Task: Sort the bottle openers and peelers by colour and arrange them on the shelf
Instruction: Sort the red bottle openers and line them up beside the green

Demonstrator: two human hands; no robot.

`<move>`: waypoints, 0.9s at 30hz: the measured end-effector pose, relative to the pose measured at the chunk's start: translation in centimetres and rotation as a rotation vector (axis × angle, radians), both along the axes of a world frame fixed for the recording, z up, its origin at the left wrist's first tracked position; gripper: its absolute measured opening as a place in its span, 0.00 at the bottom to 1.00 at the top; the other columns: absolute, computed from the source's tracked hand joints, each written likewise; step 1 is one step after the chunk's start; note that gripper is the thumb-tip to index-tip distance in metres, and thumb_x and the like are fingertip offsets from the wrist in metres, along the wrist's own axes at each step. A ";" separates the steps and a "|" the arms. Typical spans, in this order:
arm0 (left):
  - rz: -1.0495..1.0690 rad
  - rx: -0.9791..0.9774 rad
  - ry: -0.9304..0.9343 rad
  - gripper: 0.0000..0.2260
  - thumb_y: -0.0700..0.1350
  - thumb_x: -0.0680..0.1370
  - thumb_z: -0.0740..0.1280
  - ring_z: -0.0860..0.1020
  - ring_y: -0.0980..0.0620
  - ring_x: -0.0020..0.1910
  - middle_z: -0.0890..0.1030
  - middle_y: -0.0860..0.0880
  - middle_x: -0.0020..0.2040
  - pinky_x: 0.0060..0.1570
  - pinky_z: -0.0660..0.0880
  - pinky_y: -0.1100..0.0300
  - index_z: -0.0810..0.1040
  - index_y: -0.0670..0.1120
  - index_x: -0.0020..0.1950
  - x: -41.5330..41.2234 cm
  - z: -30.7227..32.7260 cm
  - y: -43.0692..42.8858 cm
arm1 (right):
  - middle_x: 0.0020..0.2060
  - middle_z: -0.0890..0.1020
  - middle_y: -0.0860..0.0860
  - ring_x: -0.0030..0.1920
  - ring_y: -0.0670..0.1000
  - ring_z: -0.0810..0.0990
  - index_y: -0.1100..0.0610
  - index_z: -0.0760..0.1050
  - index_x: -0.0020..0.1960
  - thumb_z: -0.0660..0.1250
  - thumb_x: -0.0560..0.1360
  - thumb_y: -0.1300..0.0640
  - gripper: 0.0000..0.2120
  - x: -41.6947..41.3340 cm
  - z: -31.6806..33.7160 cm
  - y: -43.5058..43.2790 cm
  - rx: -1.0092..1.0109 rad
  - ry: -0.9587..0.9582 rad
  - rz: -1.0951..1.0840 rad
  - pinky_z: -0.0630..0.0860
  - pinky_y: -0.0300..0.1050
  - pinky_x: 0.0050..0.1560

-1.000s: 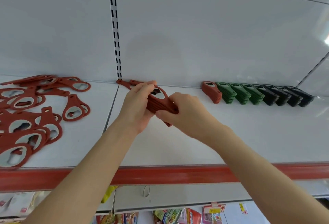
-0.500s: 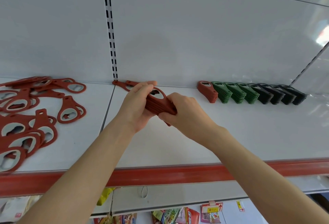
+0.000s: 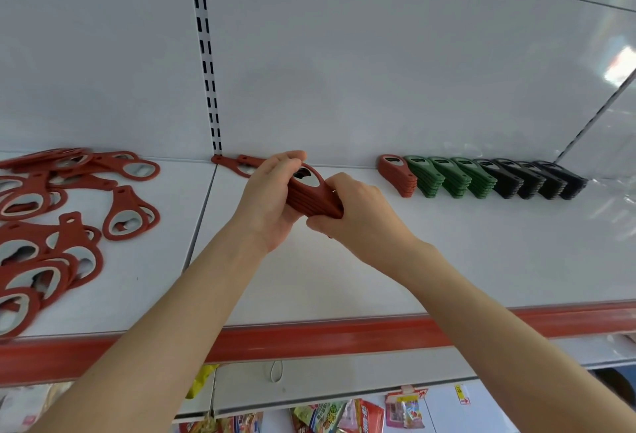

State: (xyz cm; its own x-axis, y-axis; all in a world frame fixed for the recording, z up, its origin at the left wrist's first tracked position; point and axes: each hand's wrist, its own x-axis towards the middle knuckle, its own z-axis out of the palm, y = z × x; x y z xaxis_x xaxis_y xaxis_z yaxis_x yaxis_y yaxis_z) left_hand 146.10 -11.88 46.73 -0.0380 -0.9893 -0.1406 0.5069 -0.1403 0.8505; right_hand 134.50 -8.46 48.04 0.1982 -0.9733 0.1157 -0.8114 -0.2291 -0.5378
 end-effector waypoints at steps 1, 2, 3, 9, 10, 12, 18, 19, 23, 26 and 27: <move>-0.002 -0.005 -0.010 0.08 0.38 0.79 0.59 0.74 0.52 0.37 0.73 0.48 0.39 0.39 0.73 0.58 0.76 0.46 0.45 -0.2 0.1 0.0 | 0.41 0.79 0.54 0.42 0.55 0.77 0.60 0.70 0.54 0.67 0.73 0.56 0.13 -0.1 -0.1 0.0 -0.005 -0.017 -0.012 0.72 0.48 0.39; -0.005 -0.010 -0.027 0.07 0.39 0.79 0.59 0.73 0.52 0.36 0.73 0.48 0.39 0.39 0.73 0.58 0.76 0.45 0.45 -0.4 0.1 0.0 | 0.41 0.78 0.53 0.41 0.55 0.77 0.60 0.70 0.54 0.67 0.73 0.56 0.13 -0.2 -0.3 0.0 -0.010 -0.037 -0.026 0.72 0.47 0.38; -0.010 -0.017 -0.051 0.06 0.40 0.79 0.60 0.73 0.52 0.37 0.73 0.48 0.39 0.39 0.73 0.58 0.76 0.45 0.45 -0.6 0.2 0.0 | 0.40 0.78 0.53 0.41 0.55 0.76 0.60 0.71 0.53 0.67 0.73 0.57 0.12 -0.4 -0.4 0.0 -0.018 -0.058 -0.041 0.71 0.46 0.37; -0.057 -0.069 -0.419 0.06 0.51 0.79 0.61 0.75 0.51 0.57 0.77 0.50 0.52 0.57 0.71 0.54 0.75 0.53 0.47 -0.8 -0.4 -0.6 | 0.39 0.79 0.53 0.39 0.54 0.76 0.60 0.72 0.52 0.67 0.73 0.57 0.11 -2.1 -1.2 -0.3 -0.054 -0.109 -0.136 0.70 0.44 0.35; -0.038 -0.120 -0.564 0.06 0.51 0.79 0.60 0.74 0.52 0.58 0.76 0.51 0.56 0.57 0.70 0.56 0.75 0.52 0.50 -0.7 -0.8 -0.6 | 0.39 0.78 0.53 0.39 0.55 0.76 0.60 0.72 0.52 0.67 0.73 0.57 0.11 -2.6 -1.3 -0.5 -0.051 -0.090 -0.161 0.69 0.45 0.36; -0.049 -0.262 -0.916 0.12 0.50 0.79 0.60 0.73 0.52 0.59 0.76 0.48 0.60 0.54 0.69 0.59 0.74 0.48 0.59 -0.4 -1.6 -0.5 | 0.38 0.75 0.53 0.39 0.55 0.73 0.62 0.71 0.50 0.66 0.73 0.58 0.10 -3.7 -1.7 -1.4 -0.037 -0.023 -0.220 0.66 0.46 0.36; -0.298 -0.353 -1.763 0.21 0.54 0.78 0.60 0.67 0.43 0.65 0.70 0.41 0.64 0.65 0.65 0.49 0.68 0.45 0.68 0.2 -4.3 -0.9 | 0.43 0.73 0.57 0.44 0.57 0.72 0.60 0.64 0.48 0.64 0.75 0.61 0.08 -6.1 -2.4 -4.0 0.086 0.218 -0.353 0.62 0.43 0.39; -0.321 -0.331 -1.771 0.21 0.54 0.78 0.59 0.66 0.43 0.65 0.70 0.41 0.64 0.65 0.64 0.49 0.67 0.46 0.68 0.2 -4.4 -0.8 | 0.44 0.74 0.59 0.47 0.59 0.74 0.61 0.66 0.50 0.63 0.75 0.62 0.07 -6.3 -2.5 -4.3 0.099 0.249 -0.361 0.63 0.43 0.39; -0.342 -0.315 -1.770 0.21 0.54 0.78 0.59 0.63 0.43 0.68 0.67 0.41 0.66 0.67 0.62 0.50 0.67 0.46 0.68 0.2 -4.5 -0.8 | 0.49 0.78 0.59 0.54 0.60 0.77 0.65 0.70 0.56 0.62 0.75 0.64 0.11 -6.4 -3.0 -5.7 0.076 0.324 -0.399 0.64 0.43 0.40; -0.327 -0.323 -1.774 0.21 0.54 0.78 0.60 0.64 0.42 0.67 0.67 0.41 0.66 0.67 0.62 0.49 0.68 0.46 0.67 0.2 -4.6 -0.8 | 0.55 0.78 0.59 0.56 0.60 0.77 0.65 0.70 0.58 0.61 0.76 0.64 0.12 -6.3 -3.2 -7.0 0.064 0.355 -0.430 0.65 0.43 0.41; -0.326 -0.324 -1.769 0.21 0.54 0.78 0.60 0.64 0.42 0.67 0.68 0.41 0.66 0.66 0.62 0.49 0.68 0.46 0.67 0.3 -4.6 -0.8 | 0.55 0.79 0.59 0.56 0.59 0.77 0.65 0.70 0.58 0.61 0.76 0.64 0.12 -6.2 -3.2 -7.3 0.061 0.346 -0.439 0.66 0.43 0.42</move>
